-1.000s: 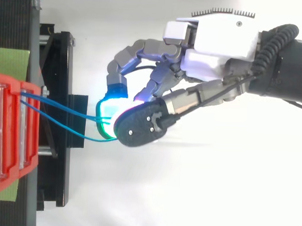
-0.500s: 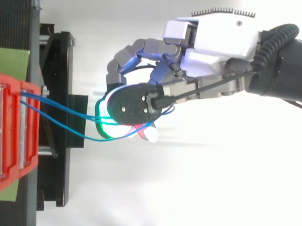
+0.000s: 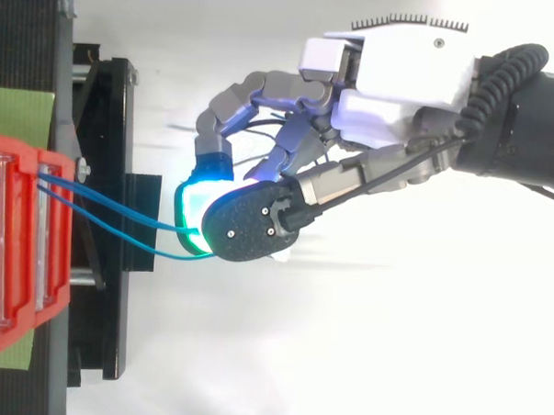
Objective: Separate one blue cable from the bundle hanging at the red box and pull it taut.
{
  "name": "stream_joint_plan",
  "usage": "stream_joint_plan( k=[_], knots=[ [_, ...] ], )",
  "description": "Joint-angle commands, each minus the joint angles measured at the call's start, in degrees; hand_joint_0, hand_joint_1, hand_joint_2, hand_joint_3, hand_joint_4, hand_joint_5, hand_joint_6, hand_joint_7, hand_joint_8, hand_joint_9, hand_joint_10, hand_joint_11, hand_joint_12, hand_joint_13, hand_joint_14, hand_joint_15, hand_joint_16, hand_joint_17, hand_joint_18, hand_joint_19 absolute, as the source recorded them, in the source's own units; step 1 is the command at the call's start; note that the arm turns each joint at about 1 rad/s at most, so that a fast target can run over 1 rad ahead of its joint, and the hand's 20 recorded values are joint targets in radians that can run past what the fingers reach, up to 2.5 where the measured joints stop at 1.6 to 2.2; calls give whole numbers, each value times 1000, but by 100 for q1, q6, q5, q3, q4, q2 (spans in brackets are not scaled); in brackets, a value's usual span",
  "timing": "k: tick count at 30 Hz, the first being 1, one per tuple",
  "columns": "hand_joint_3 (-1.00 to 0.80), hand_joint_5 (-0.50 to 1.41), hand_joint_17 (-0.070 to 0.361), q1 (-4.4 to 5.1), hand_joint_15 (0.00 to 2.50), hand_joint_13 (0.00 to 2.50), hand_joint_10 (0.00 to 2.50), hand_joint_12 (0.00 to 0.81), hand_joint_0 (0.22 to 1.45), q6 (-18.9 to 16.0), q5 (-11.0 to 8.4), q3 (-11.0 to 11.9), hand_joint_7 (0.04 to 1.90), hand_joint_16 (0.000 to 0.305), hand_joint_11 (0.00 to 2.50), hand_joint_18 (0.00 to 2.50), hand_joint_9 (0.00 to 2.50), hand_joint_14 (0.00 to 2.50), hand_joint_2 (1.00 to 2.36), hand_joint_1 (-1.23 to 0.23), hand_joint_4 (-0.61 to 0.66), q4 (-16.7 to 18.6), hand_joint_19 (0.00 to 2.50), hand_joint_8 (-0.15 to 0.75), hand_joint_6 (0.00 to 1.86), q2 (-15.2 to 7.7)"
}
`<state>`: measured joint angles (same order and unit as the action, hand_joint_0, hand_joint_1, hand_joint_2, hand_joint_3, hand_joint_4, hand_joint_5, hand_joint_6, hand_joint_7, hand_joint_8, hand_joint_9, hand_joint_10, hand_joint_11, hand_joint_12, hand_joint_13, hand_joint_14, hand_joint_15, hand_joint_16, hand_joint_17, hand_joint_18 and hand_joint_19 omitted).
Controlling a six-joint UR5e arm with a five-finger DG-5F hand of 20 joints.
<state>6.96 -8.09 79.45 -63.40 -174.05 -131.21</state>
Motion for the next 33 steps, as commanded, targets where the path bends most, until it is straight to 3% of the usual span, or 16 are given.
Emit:
stream_joint_plan(
  k=[1, 4, 10, 19, 22, 26, 28, 33],
  knots=[
    [-500, -184, 111, 7, 623, 894, 17, 366, 674, 0, 0, -6, 990, 49, 1221, 755, 1202, 21, 1000, -853, 37, 2, 570, 333, 950, -1],
    [-500, -181, 114, 7, 624, 893, 17, 380, 586, 0, 0, -6, 994, 51, 1209, 758, 1205, 22, 1000, -780, 64, 2, 592, 338, 947, -1],
    [-500, -179, 119, 15, 629, 905, 15, 385, 557, 18, 0, -6, 972, 53, 1214, 761, 1227, 22, 1000, -654, 82, 2, 589, 349, 943, -1],
    [-500, -193, 115, 24, 619, 897, 16, 374, 726, 18, 0, -6, 1004, 51, 1193, 755, 1155, 22, 1000, -788, 8, 2, 569, 329, 945, -1],
    [-500, -205, 115, 24, 624, 890, 15, 371, 750, 18, 0, -6, 968, 51, 1186, 753, 1121, 21, 1000, -828, 38, 11, 559, 323, 951, -1],
    [-500, -204, 116, 24, 623, 885, 16, 371, 707, 18, 0, -6, 916, 51, 1179, 750, 1117, 22, 1000, -827, 79, 11, 568, 325, 949, -1],
    [-500, -205, 117, 24, 630, 882, 15, 376, 599, 26, 0, -6, 928, 52, 1180, 743, 1129, 21, 1000, -761, 92, 2, 595, 330, 937, -1],
    [-500, -205, 123, 33, 635, 885, 15, 389, 566, 18, 0, -15, 903, 55, 1175, 741, 1146, 20, 1000, -696, 117, 11, 611, 350, 918, -1]
  ],
)
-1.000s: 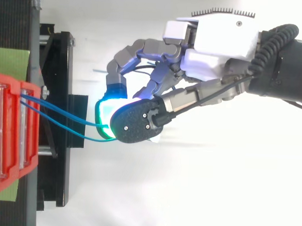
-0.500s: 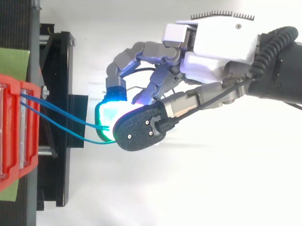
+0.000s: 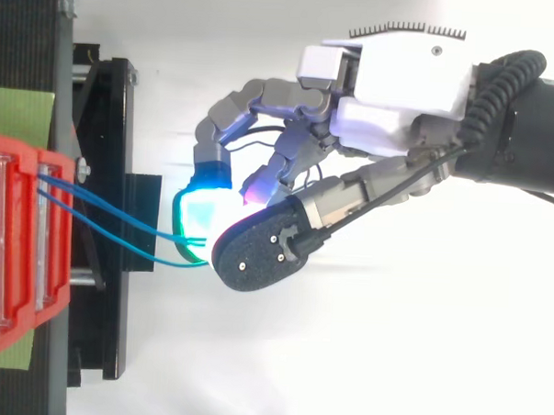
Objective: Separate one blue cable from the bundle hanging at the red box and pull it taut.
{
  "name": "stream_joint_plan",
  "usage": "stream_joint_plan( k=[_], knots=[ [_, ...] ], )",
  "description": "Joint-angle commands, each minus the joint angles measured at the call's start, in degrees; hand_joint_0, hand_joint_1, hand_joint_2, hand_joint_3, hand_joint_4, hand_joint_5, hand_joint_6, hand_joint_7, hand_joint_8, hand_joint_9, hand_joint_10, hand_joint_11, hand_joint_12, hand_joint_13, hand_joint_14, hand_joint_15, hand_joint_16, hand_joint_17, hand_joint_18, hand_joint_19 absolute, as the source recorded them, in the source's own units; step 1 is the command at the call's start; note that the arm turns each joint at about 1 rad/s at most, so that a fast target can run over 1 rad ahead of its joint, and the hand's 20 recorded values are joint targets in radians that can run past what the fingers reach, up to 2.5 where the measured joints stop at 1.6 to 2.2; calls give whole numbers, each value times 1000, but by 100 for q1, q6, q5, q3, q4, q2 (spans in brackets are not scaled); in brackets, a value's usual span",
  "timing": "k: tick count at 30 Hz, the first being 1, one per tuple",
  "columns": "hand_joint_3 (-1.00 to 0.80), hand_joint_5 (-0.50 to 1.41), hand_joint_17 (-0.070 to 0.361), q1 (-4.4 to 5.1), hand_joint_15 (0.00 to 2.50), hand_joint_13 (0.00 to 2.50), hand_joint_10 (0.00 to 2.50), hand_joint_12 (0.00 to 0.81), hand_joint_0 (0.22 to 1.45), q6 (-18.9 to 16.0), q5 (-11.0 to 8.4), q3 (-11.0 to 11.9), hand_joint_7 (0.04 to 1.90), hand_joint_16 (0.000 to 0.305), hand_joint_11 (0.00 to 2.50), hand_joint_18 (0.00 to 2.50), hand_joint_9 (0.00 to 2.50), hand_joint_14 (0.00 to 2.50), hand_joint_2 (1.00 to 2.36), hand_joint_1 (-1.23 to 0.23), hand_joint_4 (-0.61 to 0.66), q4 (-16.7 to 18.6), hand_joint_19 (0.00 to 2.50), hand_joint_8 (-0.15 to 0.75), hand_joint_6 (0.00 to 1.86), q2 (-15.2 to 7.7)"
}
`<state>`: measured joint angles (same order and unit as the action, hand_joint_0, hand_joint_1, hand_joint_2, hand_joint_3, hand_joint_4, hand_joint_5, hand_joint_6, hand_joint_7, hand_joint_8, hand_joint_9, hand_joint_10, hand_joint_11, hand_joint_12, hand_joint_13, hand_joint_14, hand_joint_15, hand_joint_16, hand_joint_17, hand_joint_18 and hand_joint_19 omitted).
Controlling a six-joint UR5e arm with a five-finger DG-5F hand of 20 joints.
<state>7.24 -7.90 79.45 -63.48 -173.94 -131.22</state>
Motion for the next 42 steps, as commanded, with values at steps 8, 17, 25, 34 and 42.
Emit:
stream_joint_plan(
  k=[8, 17, 25, 34, 42],
  knots=[
    [-500, -208, 125, 6, 636, 884, 15, 393, 561, 8, -9, -7, 881, 55, 1172, 734, 1144, 21, 1000, -725, 115, 1, 604, 345, 901, 0],
    [-400, -210, 119, 15, 621, 875, 16, 378, 722, 8, -9, -7, 985, 53, 1181, 733, 1119, 22, 1009, -828, 19, 1, 568, 327, 917, 0],
    [-500, -205, 120, 15, 632, 874, 14, 380, 568, -1, -9, -7, 895, 54, 1170, 736, 1122, 23, 1000, -710, 95, 1, 593, 339, 929, 0],
    [-500, -202, 123, -3, 635, 873, 14, 393, 565, 8, -9, -7, 914, 55, 1171, 724, 1145, 20, 1000, -567, 105, 1, 632, 344, 911, 0],
    [-308, -203, 119, 6, 634, 864, 16, 384, 668, 8, -9, -7, 1016, 53, 1161, 721, 1108, 22, 1015, -756, 36, 1, 601, 331, 926, 0]
  ],
)
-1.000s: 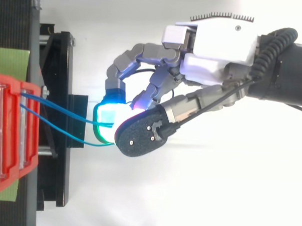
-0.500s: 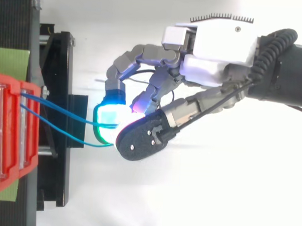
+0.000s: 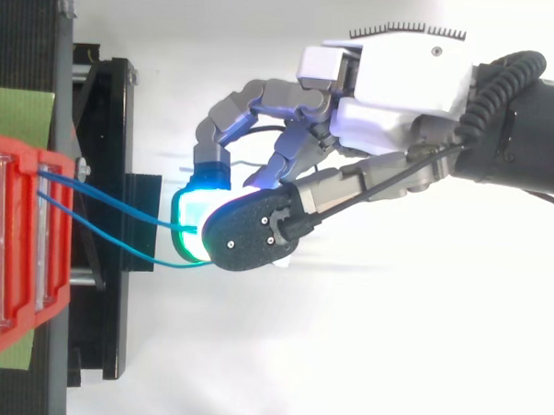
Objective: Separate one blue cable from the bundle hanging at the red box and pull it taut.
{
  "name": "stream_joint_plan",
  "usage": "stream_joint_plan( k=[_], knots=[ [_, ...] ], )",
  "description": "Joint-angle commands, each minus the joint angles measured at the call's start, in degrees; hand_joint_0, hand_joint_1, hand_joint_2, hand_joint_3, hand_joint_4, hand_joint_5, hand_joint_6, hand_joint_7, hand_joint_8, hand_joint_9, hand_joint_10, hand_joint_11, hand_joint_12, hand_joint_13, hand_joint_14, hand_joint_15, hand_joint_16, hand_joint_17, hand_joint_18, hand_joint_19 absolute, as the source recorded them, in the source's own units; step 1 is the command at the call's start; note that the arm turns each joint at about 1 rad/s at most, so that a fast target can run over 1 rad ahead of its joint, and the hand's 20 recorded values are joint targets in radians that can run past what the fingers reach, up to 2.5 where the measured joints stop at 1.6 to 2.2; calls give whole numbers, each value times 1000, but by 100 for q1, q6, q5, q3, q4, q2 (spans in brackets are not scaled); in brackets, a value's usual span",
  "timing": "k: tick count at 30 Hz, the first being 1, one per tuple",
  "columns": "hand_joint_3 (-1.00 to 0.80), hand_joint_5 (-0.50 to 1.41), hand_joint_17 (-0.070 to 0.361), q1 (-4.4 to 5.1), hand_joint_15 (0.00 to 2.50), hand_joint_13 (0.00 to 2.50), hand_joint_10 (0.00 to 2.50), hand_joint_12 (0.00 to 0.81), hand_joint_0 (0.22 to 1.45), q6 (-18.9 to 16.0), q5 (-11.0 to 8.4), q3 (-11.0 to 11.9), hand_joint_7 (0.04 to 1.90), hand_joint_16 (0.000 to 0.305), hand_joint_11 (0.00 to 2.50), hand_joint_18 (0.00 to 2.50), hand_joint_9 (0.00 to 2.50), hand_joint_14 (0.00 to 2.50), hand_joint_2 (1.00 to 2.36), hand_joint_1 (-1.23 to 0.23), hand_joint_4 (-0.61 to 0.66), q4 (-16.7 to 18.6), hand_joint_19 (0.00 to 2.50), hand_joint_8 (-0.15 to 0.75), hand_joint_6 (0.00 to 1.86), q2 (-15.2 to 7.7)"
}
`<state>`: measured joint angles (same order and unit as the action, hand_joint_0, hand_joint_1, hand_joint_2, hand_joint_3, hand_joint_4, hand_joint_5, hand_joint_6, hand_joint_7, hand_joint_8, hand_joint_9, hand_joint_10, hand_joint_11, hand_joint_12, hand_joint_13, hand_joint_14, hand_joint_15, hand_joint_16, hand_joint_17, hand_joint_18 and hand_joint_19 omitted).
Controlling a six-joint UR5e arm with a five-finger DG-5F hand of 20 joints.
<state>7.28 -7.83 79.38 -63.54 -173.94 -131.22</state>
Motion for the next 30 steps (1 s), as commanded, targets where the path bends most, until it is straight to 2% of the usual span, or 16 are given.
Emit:
stream_joint_plan(
  k=[1, 5, 9, 12, 16, 23, 30],
  knots=[
    [-300, -205, 119, 1, 630, 862, 16, 383, 681, 1, -1, 0, 1017, 53, 1161, 719, 1101, 20, 1014, -779, 23, 0, 591, 333, 932, 0],
    [-366, -209, 119, 1, 613, 835, 16, 374, 712, 1, -1, 0, 944, 53, 1143, 715, 1073, 22, 1010, -815, 26, 0, 562, 332, 941, 0],
    [-498, -206, 118, 1, 595, 799, 17, 369, 755, 9, -1, 0, 977, 53, 1124, 683, 1044, 20, 1000, -851, 23, 0, 520, 319, 932, 0],
    [-500, -204, 119, -7, 573, 779, 17, 370, 773, 9, -1, 0, 954, 53, 1115, 668, 1031, 19, 1000, -843, -2, 0, 500, 312, 931, 0],
    [-500, -197, 119, 1, 546, 753, 18, 363, 756, 9, -1, 0, 912, 53, 1099, 646, 1024, 19, 1000, -849, 25, 0, 472, 308, 919, 0],
    [-500, -190, 118, -7, 544, 746, 19, 359, 741, 9, -1, 0, 1016, 52, 1115, 640, 1062, 21, 1000, -841, -4, -9, 471, 304, 934, 0],
    [-500, -186, 114, -16, 559, 770, 18, 356, 681, 9, 7, 0, 985, 51, 1155, 653, 1097, 20, 1000, -880, 36, -18, 497, 307, 949, 0]
  ],
)
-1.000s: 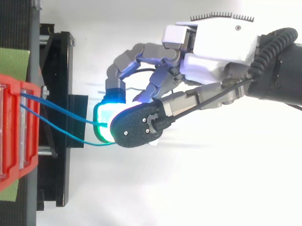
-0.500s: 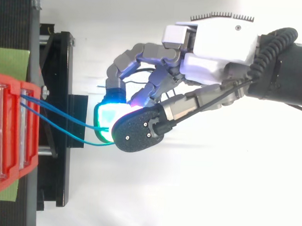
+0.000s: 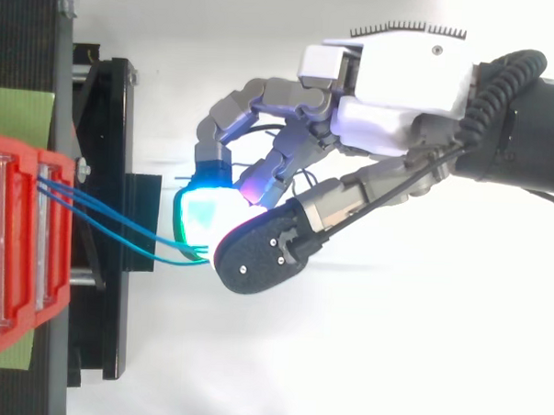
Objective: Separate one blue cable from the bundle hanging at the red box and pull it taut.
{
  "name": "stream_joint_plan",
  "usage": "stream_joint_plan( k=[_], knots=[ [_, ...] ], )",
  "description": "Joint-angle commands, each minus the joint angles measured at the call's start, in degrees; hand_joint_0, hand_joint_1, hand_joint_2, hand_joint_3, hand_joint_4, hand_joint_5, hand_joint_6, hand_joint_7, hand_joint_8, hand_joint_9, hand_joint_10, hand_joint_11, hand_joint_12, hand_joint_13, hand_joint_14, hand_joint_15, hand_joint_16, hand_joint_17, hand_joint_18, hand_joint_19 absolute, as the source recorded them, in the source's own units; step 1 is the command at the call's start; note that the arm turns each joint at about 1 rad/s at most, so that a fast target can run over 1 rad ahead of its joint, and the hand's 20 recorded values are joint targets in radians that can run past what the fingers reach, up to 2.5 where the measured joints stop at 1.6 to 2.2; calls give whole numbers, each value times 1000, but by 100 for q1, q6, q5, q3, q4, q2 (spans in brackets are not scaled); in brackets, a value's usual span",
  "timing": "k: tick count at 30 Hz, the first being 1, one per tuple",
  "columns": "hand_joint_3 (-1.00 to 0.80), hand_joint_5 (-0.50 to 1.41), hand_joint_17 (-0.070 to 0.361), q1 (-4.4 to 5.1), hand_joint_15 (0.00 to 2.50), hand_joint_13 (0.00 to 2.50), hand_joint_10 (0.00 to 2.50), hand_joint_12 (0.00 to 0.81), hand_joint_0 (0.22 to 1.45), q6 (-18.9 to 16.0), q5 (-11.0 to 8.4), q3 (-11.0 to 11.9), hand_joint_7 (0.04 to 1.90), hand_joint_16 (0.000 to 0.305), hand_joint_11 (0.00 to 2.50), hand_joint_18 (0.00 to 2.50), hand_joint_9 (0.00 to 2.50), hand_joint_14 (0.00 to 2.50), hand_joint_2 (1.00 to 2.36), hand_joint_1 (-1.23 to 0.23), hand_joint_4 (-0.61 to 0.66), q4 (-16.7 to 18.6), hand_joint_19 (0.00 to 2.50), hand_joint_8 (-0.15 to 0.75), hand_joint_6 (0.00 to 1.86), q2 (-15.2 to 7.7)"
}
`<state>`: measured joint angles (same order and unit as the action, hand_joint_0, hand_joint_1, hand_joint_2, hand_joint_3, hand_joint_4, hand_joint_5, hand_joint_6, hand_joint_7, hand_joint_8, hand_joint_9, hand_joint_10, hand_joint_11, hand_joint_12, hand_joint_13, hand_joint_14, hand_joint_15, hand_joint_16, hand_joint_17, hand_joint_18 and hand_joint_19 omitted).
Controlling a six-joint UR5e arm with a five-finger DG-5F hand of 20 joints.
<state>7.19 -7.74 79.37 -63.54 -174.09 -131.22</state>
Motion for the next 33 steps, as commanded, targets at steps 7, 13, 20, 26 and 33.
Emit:
stream_joint_plan(
  k=[7, 13, 20, 26, 33],
  knots=[
    [-500, -183, 112, 2, 577, 809, 16, 359, 607, 0, -1, 9, 946, 50, 1180, 673, 1147, 20, 1000, -720, 53, 16, 551, 321, 933, 0],
    [-500, -183, 117, 20, 588, 831, 16, 367, 581, 0, -1, 0, 945, 52, 1164, 679, 1166, 21, 1000, -578, 68, 16, 564, 328, 923, 8],
    [-500, -201, 124, 28, 707, 989, 15, 370, 547, 0, -1, 0, 915, 55, 1172, 705, 1169, 24, 1000, -506, 99, 16, 604, 334, 924, 0],
    [-500, -207, 128, 37, 755, 1035, 14, 365, 540, 0, -1, 0, 891, 57, 1193, 726, 1171, 25, 1000, -538, 108, 25, 601, 336, 927, 0],
    [-454, -211, 123, 37, 755, 1033, 14, 355, 661, 0, -1, 0, 918, 55, 1213, 725, 1158, 25, 1004, -689, 73, 33, 598, 324, 925, 0]
  ],
)
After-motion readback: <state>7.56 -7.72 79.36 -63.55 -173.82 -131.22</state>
